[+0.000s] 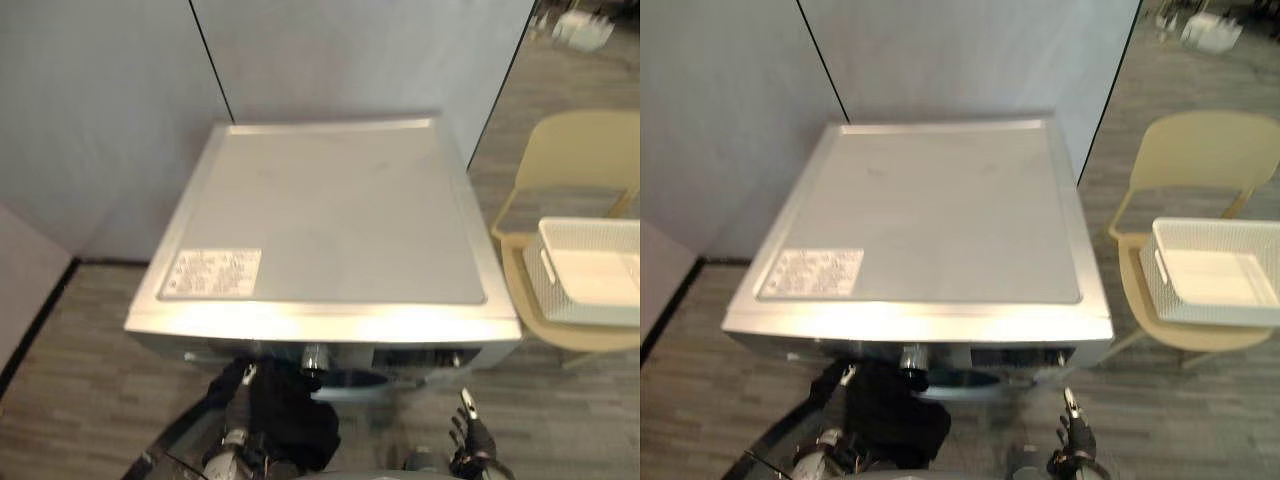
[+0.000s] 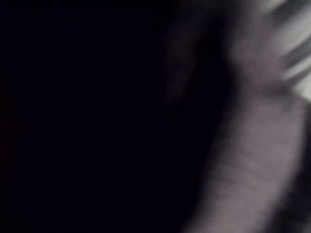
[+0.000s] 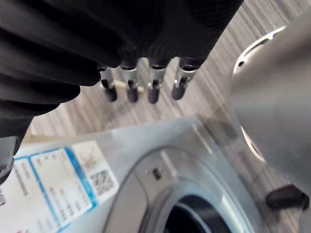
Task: Pick up the laundry basket with both hands and put the clothes into the washing machine.
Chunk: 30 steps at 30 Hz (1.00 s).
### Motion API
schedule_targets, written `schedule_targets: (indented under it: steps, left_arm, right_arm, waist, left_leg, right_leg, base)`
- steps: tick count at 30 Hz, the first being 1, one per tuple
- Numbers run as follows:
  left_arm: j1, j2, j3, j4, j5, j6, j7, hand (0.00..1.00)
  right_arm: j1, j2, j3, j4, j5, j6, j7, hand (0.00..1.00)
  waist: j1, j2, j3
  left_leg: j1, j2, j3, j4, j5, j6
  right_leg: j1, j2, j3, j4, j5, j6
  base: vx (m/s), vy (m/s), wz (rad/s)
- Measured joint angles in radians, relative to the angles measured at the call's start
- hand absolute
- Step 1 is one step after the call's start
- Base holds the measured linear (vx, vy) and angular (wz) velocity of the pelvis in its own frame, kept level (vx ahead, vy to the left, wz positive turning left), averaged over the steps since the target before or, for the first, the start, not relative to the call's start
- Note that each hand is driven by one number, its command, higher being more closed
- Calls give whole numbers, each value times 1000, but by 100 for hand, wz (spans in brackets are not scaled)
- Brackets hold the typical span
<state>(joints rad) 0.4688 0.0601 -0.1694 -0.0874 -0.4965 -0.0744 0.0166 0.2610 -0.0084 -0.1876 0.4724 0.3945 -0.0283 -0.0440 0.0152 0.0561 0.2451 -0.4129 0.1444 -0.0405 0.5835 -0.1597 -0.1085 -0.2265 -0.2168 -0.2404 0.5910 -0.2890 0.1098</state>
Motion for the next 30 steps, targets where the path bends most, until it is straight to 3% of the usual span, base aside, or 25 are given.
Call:
schedule_targets:
  steps: [2, 3, 4, 5, 6, 7, 14, 21, 25, 27, 30]
  left_arm:
    - [-49, 0, -19, -30, -2, -2, 1, 100]
    - [-96, 7, -37, -32, -1, 1, 1, 100]
    - [-147, -5, -44, -33, -1, 0, 1, 100]
    - [-154, -15, -59, -33, 0, -1, 1, 100]
    - [-161, -38, -84, -37, 3, -1, 2, 100]
    - [-198, -33, -103, -37, 3, 0, 4, 100]
    - [-381, -44, -146, 3, 37, 1, 34, 100]
    - [-650, -51, -145, 153, 47, 13, 120, 100]
    - [-871, -53, -55, 307, 6, 12, 201, 100]
    - [-1001, -14, -11, 389, -30, 11, 230, 100]
    - [-1182, 123, 57, 469, -86, 11, 253, 100]
  right_arm:
    - [-32, 1, 10, -43, 8, -2, -2, 0]
    - [-57, 12, 28, -71, 11, -3, -5, 0]
    - [-80, 28, 49, -104, 28, -7, -10, 0]
    - [-79, 26, 56, -126, 31, -8, -12, 0]
    - [-74, 16, 71, -166, 36, -13, -18, 0]
    - [-89, 28, 91, -188, 39, -17, -23, 0]
    - [-195, 26, 167, -313, 124, -28, -55, 0]
    - [-193, 46, 152, -390, 189, -53, -109, 0]
    - [-197, 63, 152, -401, 213, -73, -132, 0]
    - [-205, 62, 151, -401, 233, -79, -138, 0]
    - [-249, 62, 150, -401, 246, -85, -153, 0]
  waist:
    - [0, -33, 56]
    - [-1, -64, 92]
    - [7, -90, 120]
    - [13, -82, 121]
    - [15, -59, 122]
    - [8, -80, 144]
    - [29, -82, 201]
    - [21, -104, 232]
    - [-3, -109, 234]
    - [-10, -114, 236]
    - [-42, -132, 246]
  left_leg:
    - [-70, -2, -4, 93, -39, 1]
    - [-113, -5, 9, 133, -51, -2]
    - [-179, 10, 20, 326, -98, -5]
    - [-187, 20, 20, 398, -124, 6]
    - [-171, 36, 15, 394, -243, 22]
    - [-225, 29, 21, 461, -271, 25]
    - [-513, 47, 20, 652, -293, 37]
    - [-701, 78, 19, 734, -289, 33]
    - [-753, 109, 29, 762, -291, 32]
    - [-769, 124, 45, 764, -293, 31]
    - [-787, 164, 69, 773, -299, 27]
  right_leg:
    - [-71, -24, 5, 127, -64, 4]
    - [-119, -52, 10, 200, -104, -4]
    - [-178, -77, 20, 261, -125, -11]
    - [-200, -76, 21, 292, -130, -9]
    - [-225, -73, 17, 354, -141, 5]
    - [-285, -93, 37, 431, -162, 14]
    - [-603, -92, 110, 634, -192, 2]
    - [-816, -63, 147, 725, -190, -9]
    - [-886, -28, 170, 739, -184, -17]
    - [-920, -10, 186, 739, -173, -19]
    - [-970, 32, 214, 735, -151, -24]
  base:
    - [-295, 1, 26]
    - [-326, -7, 37]
    - [-306, 32, 17]
    - [-169, 115, -13]
    - [-129, 107, -4]
    - [-153, 86, 6]
    - [-111, 20, -15]
    - [-33, -22, -19]
    - [17, -31, -28]
    - [3, -30, -40]
    - [-24, -46, -46]
